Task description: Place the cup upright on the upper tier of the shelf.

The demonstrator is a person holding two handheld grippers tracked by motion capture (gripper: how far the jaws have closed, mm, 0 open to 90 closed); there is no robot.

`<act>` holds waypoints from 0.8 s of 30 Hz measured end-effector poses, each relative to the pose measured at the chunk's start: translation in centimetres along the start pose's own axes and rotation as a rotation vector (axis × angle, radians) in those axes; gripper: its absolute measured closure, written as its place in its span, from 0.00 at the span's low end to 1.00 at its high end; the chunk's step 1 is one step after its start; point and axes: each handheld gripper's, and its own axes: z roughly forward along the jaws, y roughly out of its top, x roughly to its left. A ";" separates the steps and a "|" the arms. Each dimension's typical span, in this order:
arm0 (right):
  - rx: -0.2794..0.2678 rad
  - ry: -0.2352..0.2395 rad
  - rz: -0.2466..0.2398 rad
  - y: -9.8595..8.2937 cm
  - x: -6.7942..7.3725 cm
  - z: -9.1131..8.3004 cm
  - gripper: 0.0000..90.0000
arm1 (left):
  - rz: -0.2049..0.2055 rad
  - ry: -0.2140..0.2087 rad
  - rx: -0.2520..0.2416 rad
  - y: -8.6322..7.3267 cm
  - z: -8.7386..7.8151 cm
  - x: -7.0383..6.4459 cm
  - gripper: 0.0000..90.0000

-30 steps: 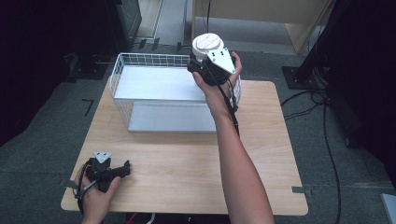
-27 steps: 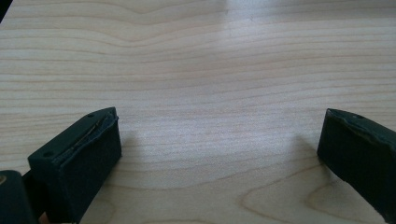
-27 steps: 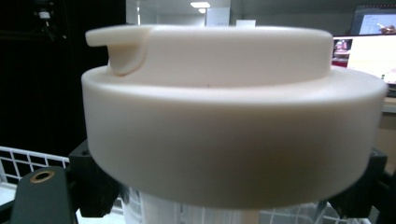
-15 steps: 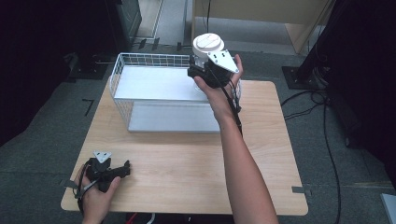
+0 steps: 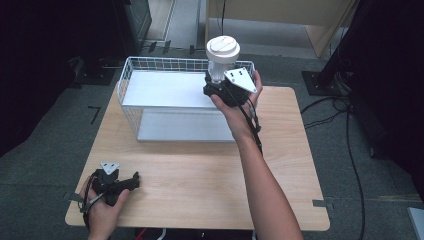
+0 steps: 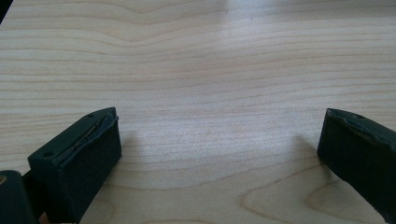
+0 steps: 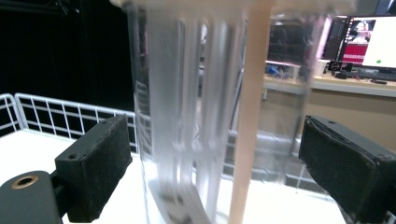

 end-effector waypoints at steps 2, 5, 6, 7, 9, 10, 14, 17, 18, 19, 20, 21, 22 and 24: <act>0.003 0.002 -0.004 -0.4 -0.2 -0.3 0.10 | 0.000 0.000 0.000 0.0 0.0 0.0 0.00; 0.005 0.008 -0.008 -1.4 -0.7 -1.4 0.10 | 0.000 0.000 0.000 0.0 0.0 0.0 0.00; 0.005 0.008 -0.008 -1.4 -0.7 -1.4 0.10 | 0.000 0.000 0.000 0.0 0.0 0.0 0.00; 0.003 0.007 -0.008 -1.7 -0.7 -1.7 0.10 | -0.001 0.000 0.000 0.0 0.0 0.0 0.00; -0.005 0.009 -0.013 -2.2 -0.8 -2.6 0.10 | -0.001 0.000 0.000 0.0 0.0 0.0 0.00; -0.005 0.017 -0.016 -2.6 -0.9 -3.2 0.10 | 0.001 0.001 0.001 0.0 0.0 0.0 0.00; -0.012 0.036 -0.020 -3.8 -1.1 -4.9 0.10 | 0.001 0.001 0.001 0.0 0.0 0.0 0.00; -0.007 0.051 -0.022 -5.3 -1.5 -6.5 0.10 | 0.001 0.001 0.001 0.0 0.0 0.0 0.00; -0.004 0.051 -0.025 -5.7 -1.7 -6.8 0.10 | 0.001 0.001 0.001 0.0 0.0 0.0 0.00; -0.004 0.051 -0.025 -5.7 -1.7 -6.8 0.10 | 0.001 0.001 0.001 0.0 0.0 0.0 0.00; 0.008 0.054 -0.024 -6.7 -2.0 -7.5 0.10 | 0.001 0.001 0.001 0.0 0.0 0.0 0.00; 0.015 0.054 -0.032 -7.3 -2.2 -7.8 0.10 | 0.001 0.001 0.000 0.0 0.0 0.0 0.00; 0.015 0.054 -0.032 -7.3 -2.2 -7.8 0.10 | 0.002 0.001 0.003 0.0 0.0 0.0 0.00; 0.032 0.051 -0.038 -8.4 -2.6 -8.4 0.10 | 0.001 0.001 0.002 0.0 0.0 0.0 0.00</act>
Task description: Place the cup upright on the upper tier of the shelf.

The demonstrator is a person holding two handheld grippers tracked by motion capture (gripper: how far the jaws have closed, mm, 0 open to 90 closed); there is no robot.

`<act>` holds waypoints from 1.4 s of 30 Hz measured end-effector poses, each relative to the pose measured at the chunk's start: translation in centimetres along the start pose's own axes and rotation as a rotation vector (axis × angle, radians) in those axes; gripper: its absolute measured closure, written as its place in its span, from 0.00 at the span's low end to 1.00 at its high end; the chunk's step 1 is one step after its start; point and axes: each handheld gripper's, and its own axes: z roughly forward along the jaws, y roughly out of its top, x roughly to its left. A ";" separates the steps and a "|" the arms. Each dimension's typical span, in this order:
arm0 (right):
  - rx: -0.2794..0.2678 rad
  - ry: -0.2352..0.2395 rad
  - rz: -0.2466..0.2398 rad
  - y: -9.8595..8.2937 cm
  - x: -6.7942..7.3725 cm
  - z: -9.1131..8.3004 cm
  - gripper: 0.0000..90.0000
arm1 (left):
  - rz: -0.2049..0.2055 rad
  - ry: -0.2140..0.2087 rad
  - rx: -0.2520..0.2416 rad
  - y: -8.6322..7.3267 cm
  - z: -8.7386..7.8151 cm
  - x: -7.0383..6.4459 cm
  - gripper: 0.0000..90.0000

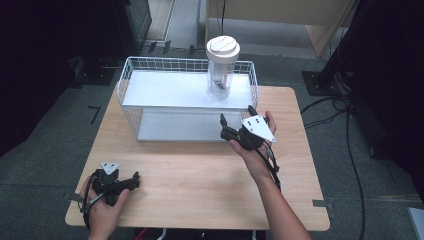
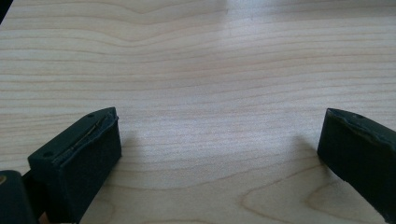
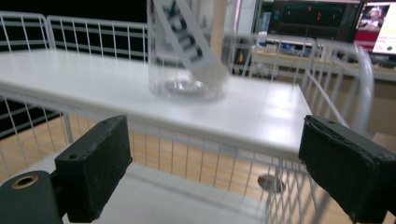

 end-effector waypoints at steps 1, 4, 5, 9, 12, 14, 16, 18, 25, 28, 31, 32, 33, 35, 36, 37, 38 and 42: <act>0.011 0.000 0.005 -0.5 -0.2 -0.3 0.10 | 0.000 0.000 0.000 0.0 0.0 0.0 0.00; 0.034 -0.007 0.009 -2.1 -0.9 -1.2 0.10 | 0.000 0.001 0.000 0.0 0.0 0.0 0.00; 0.042 -0.010 0.009 -2.6 -1.2 -1.5 0.10 | 0.000 0.000 0.000 0.0 0.0 0.0 0.00; 0.074 -0.030 0.017 -4.4 -2.4 -2.5 0.10 | 0.000 -0.001 0.001 0.0 0.0 0.0 0.00; 0.091 -0.043 0.022 -5.3 -3.4 -3.2 0.10 | 0.001 0.000 0.002 0.0 0.0 0.0 0.00; 0.106 -0.059 0.026 -6.0 -4.2 -3.7 0.10 | 0.000 -0.001 0.001 0.0 0.0 0.0 0.00; 0.116 -0.070 0.020 -6.5 -4.8 -4.1 0.10 | 0.000 -0.001 0.001 0.0 0.0 0.0 0.00; 0.133 -0.082 0.022 -7.2 -5.5 -4.6 0.10 | -0.001 -0.001 0.001 0.0 0.0 0.0 0.00; 0.181 -0.111 0.015 -9.0 -7.1 -6.1 0.10 | 0.000 -0.001 0.001 0.0 0.0 0.0 0.00; 0.195 -0.124 0.014 -9.6 -7.6 -6.7 0.10 | 0.000 -0.001 0.001 0.0 0.0 0.0 0.00; 0.222 -0.133 0.006 -10.5 -8.2 -7.3 0.10 | 0.000 -0.001 0.001 0.0 0.0 0.0 0.00; 0.222 -0.133 0.006 -10.5 -8.2 -7.3 0.10 | 0.000 -0.001 0.001 0.0 0.0 0.0 0.00; 0.231 -0.136 0.010 -10.7 -8.3 -7.5 0.10 | 0.000 -0.001 0.001 0.0 0.0 0.0 0.00; 0.240 -0.143 0.006 -11.0 -8.7 -7.9 0.10 | 0.000 0.000 0.001 0.0 0.0 0.0 0.00; 0.243 -0.145 0.003 -11.2 -8.8 -8.0 0.10 | 0.000 -0.001 0.001 0.0 0.0 0.0 0.00; 0.250 -0.150 0.003 -11.4 -9.0 -8.2 0.10 | 0.000 -0.001 0.001 0.0 0.0 0.0 0.00; 0.252 -0.153 0.006 -11.5 -9.1 -8.4 0.10 | 0.000 -0.001 0.001 0.0 0.0 0.0 0.00; 0.262 -0.168 0.011 -12.0 -9.8 -9.1 0.10 | 0.000 -0.001 0.001 0.0 0.0 0.0 0.00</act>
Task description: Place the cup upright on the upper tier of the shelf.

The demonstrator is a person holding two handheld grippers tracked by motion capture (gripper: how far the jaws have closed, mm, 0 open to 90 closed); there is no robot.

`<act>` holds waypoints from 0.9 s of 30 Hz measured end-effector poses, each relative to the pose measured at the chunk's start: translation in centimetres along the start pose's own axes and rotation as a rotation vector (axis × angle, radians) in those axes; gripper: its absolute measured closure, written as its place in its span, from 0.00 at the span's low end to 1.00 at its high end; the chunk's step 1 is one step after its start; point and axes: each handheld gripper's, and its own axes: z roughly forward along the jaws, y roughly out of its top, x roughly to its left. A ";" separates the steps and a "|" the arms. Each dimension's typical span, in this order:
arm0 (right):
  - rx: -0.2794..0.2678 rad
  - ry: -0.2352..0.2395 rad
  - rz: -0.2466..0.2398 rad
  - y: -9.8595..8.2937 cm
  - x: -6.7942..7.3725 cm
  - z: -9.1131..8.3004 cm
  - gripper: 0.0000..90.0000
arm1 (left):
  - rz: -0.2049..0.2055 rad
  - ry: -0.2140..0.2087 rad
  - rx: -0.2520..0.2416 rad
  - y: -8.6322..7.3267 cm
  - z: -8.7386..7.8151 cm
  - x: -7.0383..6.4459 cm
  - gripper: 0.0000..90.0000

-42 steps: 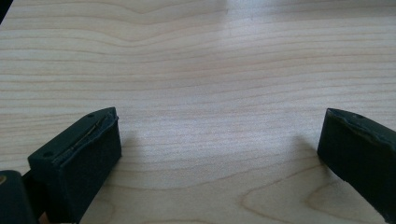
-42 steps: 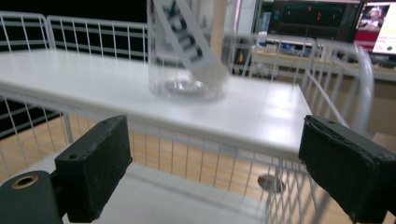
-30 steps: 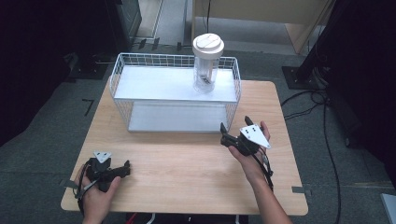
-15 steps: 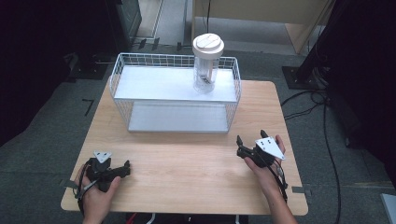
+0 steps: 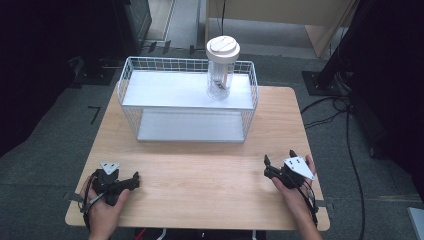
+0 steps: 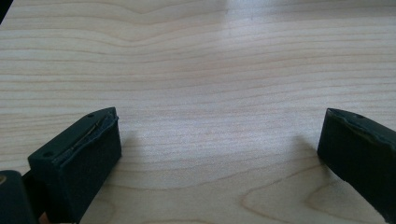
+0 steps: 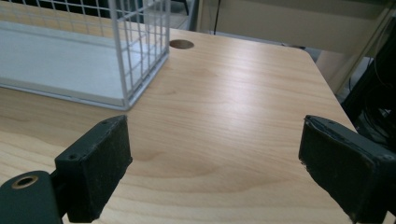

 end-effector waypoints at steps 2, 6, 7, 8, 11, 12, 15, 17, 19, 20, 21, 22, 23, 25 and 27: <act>0.010 -0.009 0.003 -0.4 -0.5 -0.2 0.10 | 0.000 0.000 0.000 0.0 0.0 0.0 0.00; 0.031 -0.027 0.005 -1.1 -1.2 -0.5 0.10 | 0.000 0.000 0.000 0.0 0.0 0.0 0.00; 0.038 -0.029 0.002 -1.3 -1.4 -0.6 0.10 | 0.000 0.000 0.000 0.0 0.0 0.0 0.00; 0.043 -0.031 0.000 -1.4 -1.4 -0.6 0.10 | 0.000 0.000 0.000 0.0 0.0 0.0 0.00; 0.055 -0.033 -0.003 -1.9 -1.8 -0.8 0.10 | 0.000 0.000 0.000 0.0 0.0 0.0 0.00; 0.062 -0.034 -0.003 -2.0 -1.9 -0.9 0.10 | 0.000 0.000 0.000 0.0 0.0 0.0 0.00; 0.072 -0.040 0.002 -2.2 -2.2 -1.2 0.10 | 0.000 0.000 0.000 0.0 0.0 0.0 0.00; 0.077 -0.042 -0.004 -2.4 -2.5 -1.4 0.10 | 0.000 0.000 -0.001 0.0 0.0 0.0 0.00; 0.089 -0.047 0.001 -2.6 -2.8 -1.7 0.10 | 0.000 0.000 -0.001 0.0 0.0 0.0 0.00; 0.091 -0.048 0.003 -2.6 -2.9 -1.8 0.10 | 0.000 0.000 0.000 0.0 0.0 0.0 0.00; 0.099 -0.054 0.002 -2.7 -3.1 -2.0 0.10 | 0.000 0.000 0.000 0.0 0.0 0.0 0.00; 0.106 -0.058 0.008 -2.8 -3.3 -2.1 0.10 | 0.000 0.000 -0.001 0.0 0.0 0.0 0.00; 0.117 -0.070 0.009 -2.9 -3.5 -2.3 0.10 | 0.000 0.000 0.000 0.0 0.0 0.0 0.00; 0.134 -0.082 0.014 -3.0 -4.0 -2.5 0.10 | 0.000 0.000 -0.001 0.0 0.0 0.0 0.00; 0.175 -0.099 0.019 -3.2 -4.5 -2.7 0.10 | 0.000 0.000 0.000 0.0 0.0 0.0 0.00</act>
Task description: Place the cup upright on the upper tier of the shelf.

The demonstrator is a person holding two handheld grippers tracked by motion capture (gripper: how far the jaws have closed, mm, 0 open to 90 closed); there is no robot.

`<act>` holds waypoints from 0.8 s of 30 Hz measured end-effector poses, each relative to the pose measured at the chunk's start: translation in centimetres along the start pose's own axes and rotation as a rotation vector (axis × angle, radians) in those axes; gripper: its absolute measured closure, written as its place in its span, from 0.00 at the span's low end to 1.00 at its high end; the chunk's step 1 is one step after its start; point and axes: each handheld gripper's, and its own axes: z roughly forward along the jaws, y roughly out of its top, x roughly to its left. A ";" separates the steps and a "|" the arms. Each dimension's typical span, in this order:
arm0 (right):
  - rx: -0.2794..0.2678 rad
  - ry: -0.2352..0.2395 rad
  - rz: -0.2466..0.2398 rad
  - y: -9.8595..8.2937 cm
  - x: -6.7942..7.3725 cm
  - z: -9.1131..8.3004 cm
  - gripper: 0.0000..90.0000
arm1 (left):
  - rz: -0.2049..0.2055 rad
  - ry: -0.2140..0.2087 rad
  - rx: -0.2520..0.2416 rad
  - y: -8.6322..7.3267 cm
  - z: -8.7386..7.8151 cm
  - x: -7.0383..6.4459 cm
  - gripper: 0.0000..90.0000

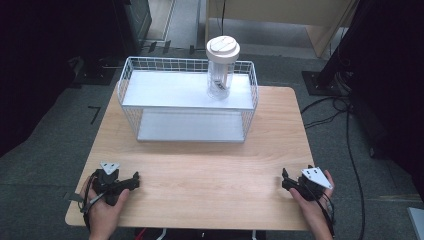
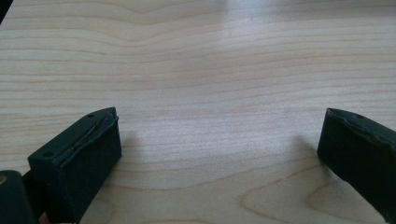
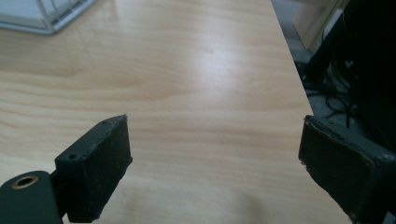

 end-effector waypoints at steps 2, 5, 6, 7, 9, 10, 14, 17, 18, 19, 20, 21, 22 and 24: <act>0.033 0.000 0.008 -0.2 -0.5 -0.1 0.11 | 0.000 0.000 0.000 0.0 0.0 0.0 0.00; 0.076 0.002 0.008 -0.4 -1.0 -0.3 0.11 | 0.000 0.000 0.000 0.0 0.0 0.0 0.00; 0.084 0.003 0.002 -0.5 -1.1 -0.4 0.11 | 0.000 0.000 -0.001 0.0 0.0 0.0 0.00; 0.096 0.001 -0.001 -0.6 -1.1 -0.4 0.11 | 0.000 0.000 -0.001 0.0 0.0 0.0 0.00; 0.122 -0.003 -0.009 -0.7 -1.2 -0.5 0.11 | -0.001 0.000 -0.001 0.0 0.0 0.0 0.00; 0.136 -0.005 -0.010 -0.8 -1.2 -0.6 0.10 | 0.000 0.000 -0.001 0.0 0.0 0.0 0.00; 0.182 -0.016 -0.018 -1.1 -1.4 -0.7 0.10 | 0.000 0.000 0.000 0.0 0.0 0.0 0.00; 0.185 -0.021 -0.023 -1.3 -1.7 -1.0 0.10 | 0.000 0.000 -0.001 0.0 0.0 0.0 0.00; 0.187 -0.022 -0.017 -1.4 -1.8 -1.1 0.10 | -0.001 0.000 -0.001 0.0 0.0 0.0 0.00; 0.189 -0.026 -0.011 -1.4 -2.0 -1.2 0.10 | 0.000 0.000 -0.001 0.0 0.0 0.0 0.00; 0.193 -0.026 -0.003 -1.5 -2.2 -1.3 0.10 | 0.000 0.000 -0.001 0.0 0.0 0.0 0.00; 0.201 -0.023 0.015 -1.6 -2.5 -1.4 0.10 | 0.000 0.000 -0.001 0.0 0.0 0.0 0.00; 0.209 -0.012 0.034 -1.7 -2.8 -1.6 0.09 | 0.000 0.000 -0.001 0.0 0.0 0.0 0.00; 0.224 0.009 0.065 -1.9 -3.4 -1.7 0.08 | 0.000 0.000 -0.001 0.0 0.0 0.0 0.00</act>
